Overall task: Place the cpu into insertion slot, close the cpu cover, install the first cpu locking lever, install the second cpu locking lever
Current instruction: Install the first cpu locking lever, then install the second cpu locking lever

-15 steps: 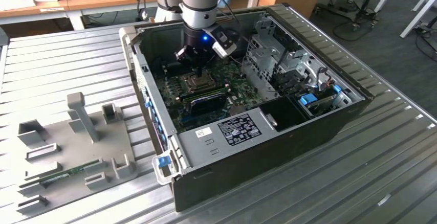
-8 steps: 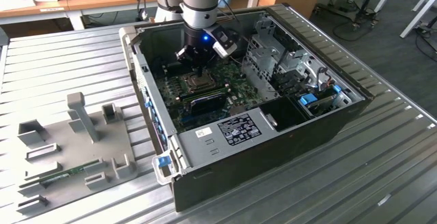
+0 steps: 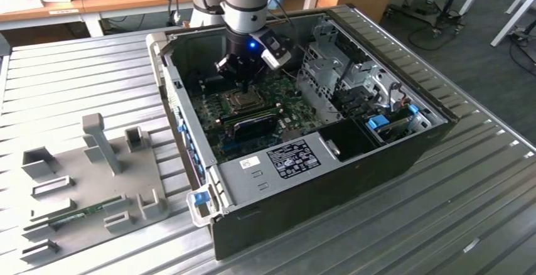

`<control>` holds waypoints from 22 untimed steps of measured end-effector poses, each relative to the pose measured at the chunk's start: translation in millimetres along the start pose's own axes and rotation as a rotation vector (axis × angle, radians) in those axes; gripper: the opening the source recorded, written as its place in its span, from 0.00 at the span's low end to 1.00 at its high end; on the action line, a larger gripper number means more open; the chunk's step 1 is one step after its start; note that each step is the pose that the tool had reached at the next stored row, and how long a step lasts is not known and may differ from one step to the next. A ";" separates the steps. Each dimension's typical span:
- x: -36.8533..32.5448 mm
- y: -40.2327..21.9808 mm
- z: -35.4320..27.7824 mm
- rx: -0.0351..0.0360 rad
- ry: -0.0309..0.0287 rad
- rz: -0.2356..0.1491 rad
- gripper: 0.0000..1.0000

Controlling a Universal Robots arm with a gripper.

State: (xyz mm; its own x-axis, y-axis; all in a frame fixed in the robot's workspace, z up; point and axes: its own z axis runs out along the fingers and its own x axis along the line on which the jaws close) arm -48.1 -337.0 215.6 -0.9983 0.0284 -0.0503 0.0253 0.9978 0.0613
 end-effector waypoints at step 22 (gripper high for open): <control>-0.2 0.3 -4.8 0.0002 0.0010 0.000 0.11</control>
State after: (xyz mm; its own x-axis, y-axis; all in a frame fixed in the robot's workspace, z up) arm -48.1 -337.1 220.4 -0.9984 0.0284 -0.0493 0.0254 0.9978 0.0612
